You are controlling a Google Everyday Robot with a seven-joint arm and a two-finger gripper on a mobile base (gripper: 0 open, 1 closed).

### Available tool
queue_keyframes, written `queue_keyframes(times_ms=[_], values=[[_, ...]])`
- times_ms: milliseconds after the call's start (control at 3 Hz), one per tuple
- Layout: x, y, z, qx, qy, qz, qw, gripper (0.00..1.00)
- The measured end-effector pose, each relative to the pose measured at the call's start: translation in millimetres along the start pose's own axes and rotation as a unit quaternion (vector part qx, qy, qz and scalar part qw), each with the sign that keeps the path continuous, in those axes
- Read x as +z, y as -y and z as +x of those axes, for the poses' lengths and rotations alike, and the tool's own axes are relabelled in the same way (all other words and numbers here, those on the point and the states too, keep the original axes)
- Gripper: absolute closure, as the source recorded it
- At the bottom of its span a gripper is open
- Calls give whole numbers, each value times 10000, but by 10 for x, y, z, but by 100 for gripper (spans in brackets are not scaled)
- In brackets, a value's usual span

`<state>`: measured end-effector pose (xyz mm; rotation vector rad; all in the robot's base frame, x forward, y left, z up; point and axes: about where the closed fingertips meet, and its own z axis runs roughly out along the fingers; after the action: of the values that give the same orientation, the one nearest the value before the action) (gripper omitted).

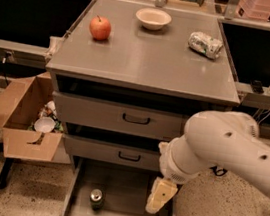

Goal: Pick green can from bottom drawer and place on counter

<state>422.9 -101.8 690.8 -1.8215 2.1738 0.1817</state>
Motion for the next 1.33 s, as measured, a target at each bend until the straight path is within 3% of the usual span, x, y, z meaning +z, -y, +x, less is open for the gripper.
queue_keyframes(times_ms=[667, 1000, 1333], values=[[1369, -267, -31, -104, 665, -503, 9965, 0], [1960, -307, -62, 158, 1084, -642, 9919, 0], [2113, -387, -47, 247, 1142, -767, 9902, 0]])
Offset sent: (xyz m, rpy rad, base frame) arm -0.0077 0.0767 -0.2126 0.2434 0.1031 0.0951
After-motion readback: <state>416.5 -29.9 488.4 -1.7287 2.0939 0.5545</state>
